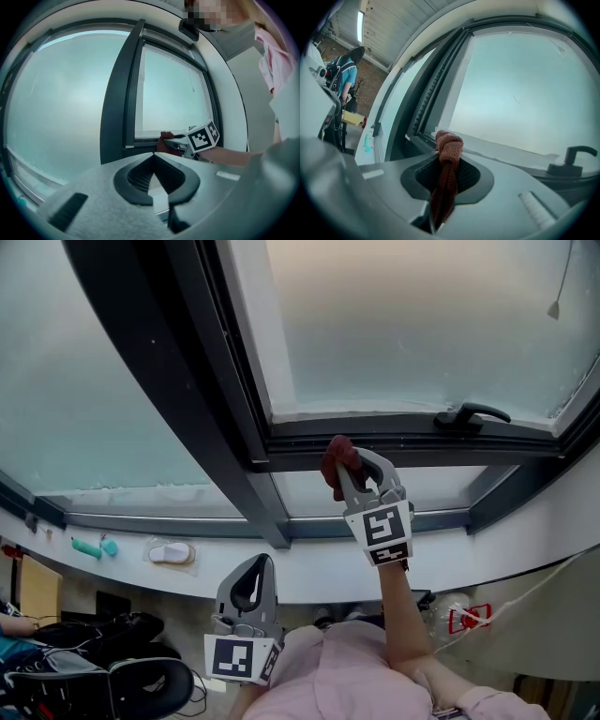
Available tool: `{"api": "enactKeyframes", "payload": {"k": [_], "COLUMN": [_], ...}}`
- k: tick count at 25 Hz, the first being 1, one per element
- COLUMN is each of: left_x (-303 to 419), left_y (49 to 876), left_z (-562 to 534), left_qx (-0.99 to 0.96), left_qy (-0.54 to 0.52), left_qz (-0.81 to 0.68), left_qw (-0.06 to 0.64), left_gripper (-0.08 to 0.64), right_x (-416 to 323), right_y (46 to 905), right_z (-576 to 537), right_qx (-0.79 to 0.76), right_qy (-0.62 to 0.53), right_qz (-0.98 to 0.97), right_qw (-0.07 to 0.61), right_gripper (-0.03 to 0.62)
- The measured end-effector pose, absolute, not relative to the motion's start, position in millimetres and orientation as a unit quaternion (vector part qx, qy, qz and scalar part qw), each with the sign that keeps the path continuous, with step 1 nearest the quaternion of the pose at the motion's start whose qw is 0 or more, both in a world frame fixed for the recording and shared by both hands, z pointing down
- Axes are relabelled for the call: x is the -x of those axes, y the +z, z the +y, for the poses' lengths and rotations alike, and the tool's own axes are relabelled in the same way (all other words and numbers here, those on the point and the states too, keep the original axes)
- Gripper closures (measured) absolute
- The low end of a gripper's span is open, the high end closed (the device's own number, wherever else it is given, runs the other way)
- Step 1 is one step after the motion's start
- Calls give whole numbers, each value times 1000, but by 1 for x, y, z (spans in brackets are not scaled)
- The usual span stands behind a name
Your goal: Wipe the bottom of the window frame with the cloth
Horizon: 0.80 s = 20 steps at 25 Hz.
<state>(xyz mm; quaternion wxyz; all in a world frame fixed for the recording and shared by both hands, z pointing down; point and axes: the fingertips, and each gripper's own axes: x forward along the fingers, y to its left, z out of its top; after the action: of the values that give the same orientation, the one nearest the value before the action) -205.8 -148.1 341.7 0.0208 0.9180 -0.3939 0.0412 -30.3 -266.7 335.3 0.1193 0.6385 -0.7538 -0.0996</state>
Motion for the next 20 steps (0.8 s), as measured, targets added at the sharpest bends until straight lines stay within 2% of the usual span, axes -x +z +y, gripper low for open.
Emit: {"api": "enactKeyframes", "payload": {"k": [20], "left_x": [159], "left_y": [340], "left_z": [-141], "left_qx": [-933], "left_qy": [32], "left_qz": [-358], "left_qw": [27], "left_gripper": [565], "right_x": [-29], "right_y": [336], "right_z": [-244], "right_qx": [-664], "right_qy": [-87], "right_qz": [-733], "right_qw": [119], "right_gripper": [529]}}
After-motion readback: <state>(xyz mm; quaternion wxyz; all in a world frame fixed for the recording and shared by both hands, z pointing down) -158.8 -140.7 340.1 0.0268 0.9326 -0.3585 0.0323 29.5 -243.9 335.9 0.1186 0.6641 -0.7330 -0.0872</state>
